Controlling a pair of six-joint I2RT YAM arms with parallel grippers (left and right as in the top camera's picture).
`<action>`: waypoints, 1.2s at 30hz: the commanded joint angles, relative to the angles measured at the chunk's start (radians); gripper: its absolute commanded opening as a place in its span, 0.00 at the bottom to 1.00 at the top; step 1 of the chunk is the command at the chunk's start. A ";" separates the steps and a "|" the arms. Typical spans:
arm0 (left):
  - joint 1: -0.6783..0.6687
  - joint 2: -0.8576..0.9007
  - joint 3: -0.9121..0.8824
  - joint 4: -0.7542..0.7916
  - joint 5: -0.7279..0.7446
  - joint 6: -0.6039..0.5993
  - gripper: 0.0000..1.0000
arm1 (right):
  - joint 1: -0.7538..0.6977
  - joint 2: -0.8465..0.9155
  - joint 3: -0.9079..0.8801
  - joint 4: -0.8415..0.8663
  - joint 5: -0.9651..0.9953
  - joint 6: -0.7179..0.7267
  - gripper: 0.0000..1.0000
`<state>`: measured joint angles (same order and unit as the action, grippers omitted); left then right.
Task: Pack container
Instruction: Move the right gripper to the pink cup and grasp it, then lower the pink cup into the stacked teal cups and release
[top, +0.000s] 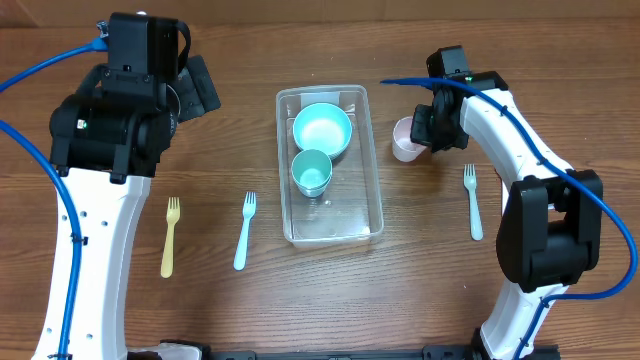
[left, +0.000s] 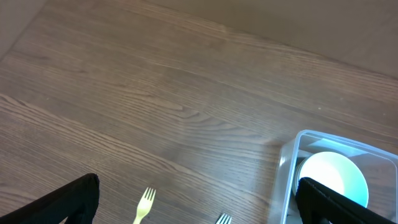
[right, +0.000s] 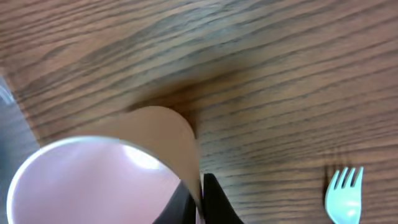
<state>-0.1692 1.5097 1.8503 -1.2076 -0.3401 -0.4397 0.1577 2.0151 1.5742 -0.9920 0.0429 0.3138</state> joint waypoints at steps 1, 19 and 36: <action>0.005 0.000 0.004 0.003 0.001 -0.013 1.00 | -0.002 -0.023 0.015 -0.027 0.021 0.002 0.04; 0.005 0.000 0.004 0.003 0.001 -0.013 1.00 | 0.433 -0.362 0.128 -0.188 0.019 -0.080 0.04; 0.005 0.000 0.005 0.003 0.001 -0.013 1.00 | 0.510 -0.212 0.127 -0.119 0.019 -0.074 0.04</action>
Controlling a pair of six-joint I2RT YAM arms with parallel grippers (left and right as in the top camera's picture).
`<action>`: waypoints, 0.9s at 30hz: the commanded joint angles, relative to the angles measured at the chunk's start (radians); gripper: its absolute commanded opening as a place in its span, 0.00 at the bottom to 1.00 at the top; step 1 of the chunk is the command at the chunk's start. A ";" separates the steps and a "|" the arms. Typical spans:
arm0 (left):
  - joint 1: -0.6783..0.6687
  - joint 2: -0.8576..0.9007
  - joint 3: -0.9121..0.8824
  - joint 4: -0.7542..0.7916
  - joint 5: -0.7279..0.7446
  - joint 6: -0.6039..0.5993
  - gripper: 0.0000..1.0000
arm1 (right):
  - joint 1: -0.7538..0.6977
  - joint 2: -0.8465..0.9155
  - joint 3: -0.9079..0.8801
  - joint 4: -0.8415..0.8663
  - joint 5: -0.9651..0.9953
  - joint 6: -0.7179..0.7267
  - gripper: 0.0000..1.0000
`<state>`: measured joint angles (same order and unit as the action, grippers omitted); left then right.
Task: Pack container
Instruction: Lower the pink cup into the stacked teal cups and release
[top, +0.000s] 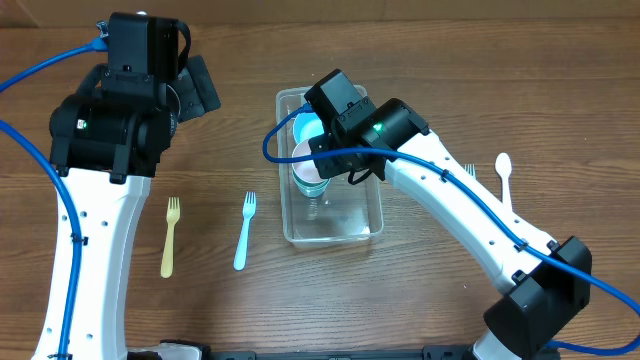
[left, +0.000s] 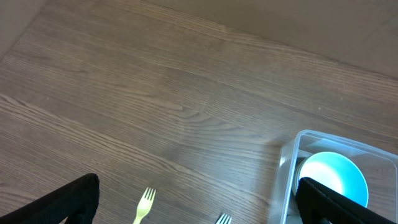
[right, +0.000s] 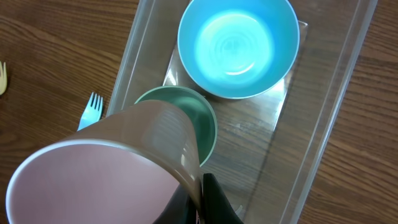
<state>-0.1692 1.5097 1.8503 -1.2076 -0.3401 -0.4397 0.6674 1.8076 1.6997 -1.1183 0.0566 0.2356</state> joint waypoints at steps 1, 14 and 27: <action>0.005 0.000 0.004 0.003 0.001 -0.013 1.00 | 0.000 -0.004 0.001 0.007 0.005 0.004 0.04; 0.005 0.000 0.004 0.003 0.001 -0.013 1.00 | 0.000 0.022 -0.021 0.024 0.005 0.004 0.04; 0.005 0.001 0.004 0.003 0.001 -0.013 1.00 | -0.007 0.015 -0.006 0.015 0.013 0.000 0.71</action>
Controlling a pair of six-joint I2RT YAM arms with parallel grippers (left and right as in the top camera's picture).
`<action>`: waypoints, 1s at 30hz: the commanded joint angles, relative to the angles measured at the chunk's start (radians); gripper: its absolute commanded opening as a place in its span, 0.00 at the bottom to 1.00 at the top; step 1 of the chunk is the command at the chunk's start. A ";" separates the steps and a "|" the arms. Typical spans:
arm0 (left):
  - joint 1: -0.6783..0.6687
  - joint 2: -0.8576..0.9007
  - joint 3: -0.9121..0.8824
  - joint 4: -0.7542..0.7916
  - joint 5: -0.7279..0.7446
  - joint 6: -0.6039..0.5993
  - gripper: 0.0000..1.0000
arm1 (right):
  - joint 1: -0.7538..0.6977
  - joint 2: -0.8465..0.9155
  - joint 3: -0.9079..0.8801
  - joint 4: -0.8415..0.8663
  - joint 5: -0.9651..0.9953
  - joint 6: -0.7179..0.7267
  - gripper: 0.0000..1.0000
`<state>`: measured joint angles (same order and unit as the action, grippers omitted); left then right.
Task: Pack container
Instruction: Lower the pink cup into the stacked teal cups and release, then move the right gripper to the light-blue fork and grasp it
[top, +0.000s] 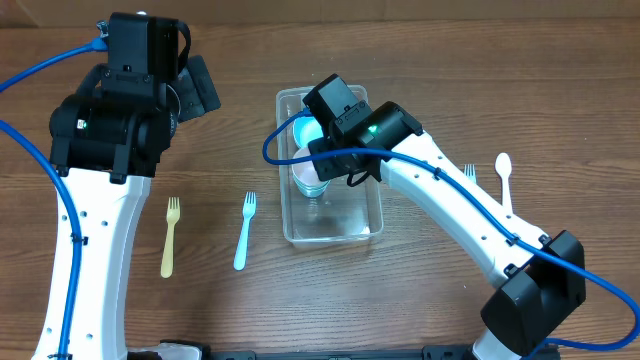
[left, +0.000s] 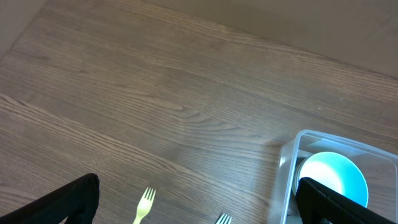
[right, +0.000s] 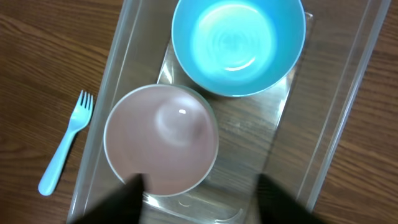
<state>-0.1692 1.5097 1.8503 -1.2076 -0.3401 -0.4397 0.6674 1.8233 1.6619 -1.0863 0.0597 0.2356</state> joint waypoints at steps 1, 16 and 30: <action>0.006 0.001 0.004 0.003 0.001 -0.013 1.00 | -0.023 -0.019 0.095 -0.076 0.027 0.000 0.74; 0.005 0.001 0.004 0.003 0.001 -0.013 1.00 | -0.620 -0.488 -0.163 -0.374 0.096 -0.034 0.80; 0.005 0.001 0.004 0.003 0.001 -0.013 1.00 | -0.746 -0.436 -0.919 0.365 -0.036 -0.015 0.79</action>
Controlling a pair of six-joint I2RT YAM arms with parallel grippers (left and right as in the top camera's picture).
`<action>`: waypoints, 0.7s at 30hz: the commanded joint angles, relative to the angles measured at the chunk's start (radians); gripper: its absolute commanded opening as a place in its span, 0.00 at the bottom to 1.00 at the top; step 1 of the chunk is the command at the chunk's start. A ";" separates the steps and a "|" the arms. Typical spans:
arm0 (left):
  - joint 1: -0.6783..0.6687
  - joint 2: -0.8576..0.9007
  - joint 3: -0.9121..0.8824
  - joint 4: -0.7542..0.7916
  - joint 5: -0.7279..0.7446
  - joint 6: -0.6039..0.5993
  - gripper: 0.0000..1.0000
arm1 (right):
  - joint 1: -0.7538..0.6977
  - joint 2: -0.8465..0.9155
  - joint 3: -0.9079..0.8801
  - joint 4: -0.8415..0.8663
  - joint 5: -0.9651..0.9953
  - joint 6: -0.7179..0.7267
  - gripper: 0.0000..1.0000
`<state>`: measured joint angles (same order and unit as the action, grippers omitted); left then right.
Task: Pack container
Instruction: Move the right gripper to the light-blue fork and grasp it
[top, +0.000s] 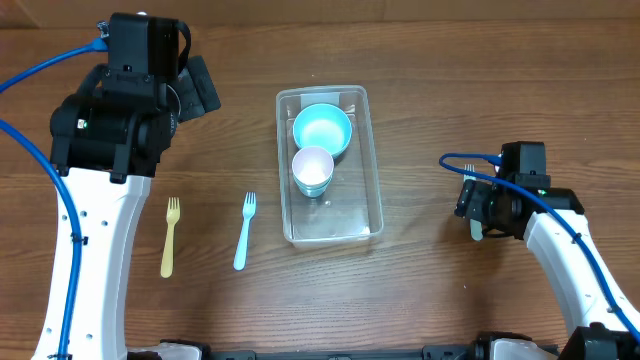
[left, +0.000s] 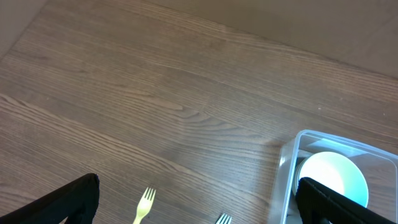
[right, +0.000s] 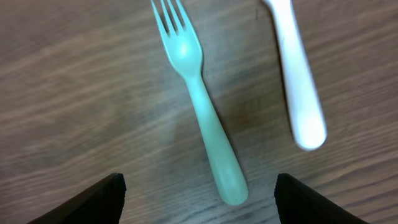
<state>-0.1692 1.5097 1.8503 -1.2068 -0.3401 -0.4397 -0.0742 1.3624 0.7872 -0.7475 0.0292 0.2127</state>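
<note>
The clear container (top: 340, 215) holds a teal bowl (top: 322, 128) and a pink cup (top: 313, 165) nested in a green cup. My right gripper (top: 478, 205) hangs open low over the table to the right of it. In the right wrist view the right gripper (right: 199, 202) straddles the handle end of a teal fork (right: 202, 106), with a white spoon (right: 298, 81) lying beside it. My left gripper (left: 198, 205) is open and raised at the far left, holding nothing.
A yellow fork (top: 170, 236) and a blue fork (top: 244, 230) lie on the wood table left of the container. The left arm's body (top: 110, 120) stands over the table's left side.
My right gripper has left the container and now sits open over the teal fork at the right. The pink cup stays nested in the green cup. The left arm has not moved.
My right gripper was shut on the pink cup on the table right of the container. Then it held the cup above the green cup inside the container. Then the cup sat nested there, let go. Now the gripper is over the teal fork.
</note>
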 joint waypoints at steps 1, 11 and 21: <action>0.005 0.001 0.004 0.003 0.001 -0.013 1.00 | -0.004 0.051 -0.055 0.034 -0.005 0.008 0.79; 0.005 0.001 0.004 0.003 0.001 -0.013 1.00 | -0.004 0.231 -0.060 0.071 -0.197 -0.009 0.77; 0.005 0.001 0.004 0.003 0.001 -0.013 1.00 | -0.004 0.231 -0.061 0.108 -0.129 -0.001 0.78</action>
<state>-0.1692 1.5097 1.8503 -1.2072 -0.3401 -0.4397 -0.0834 1.5478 0.7528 -0.6647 -0.2047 0.1856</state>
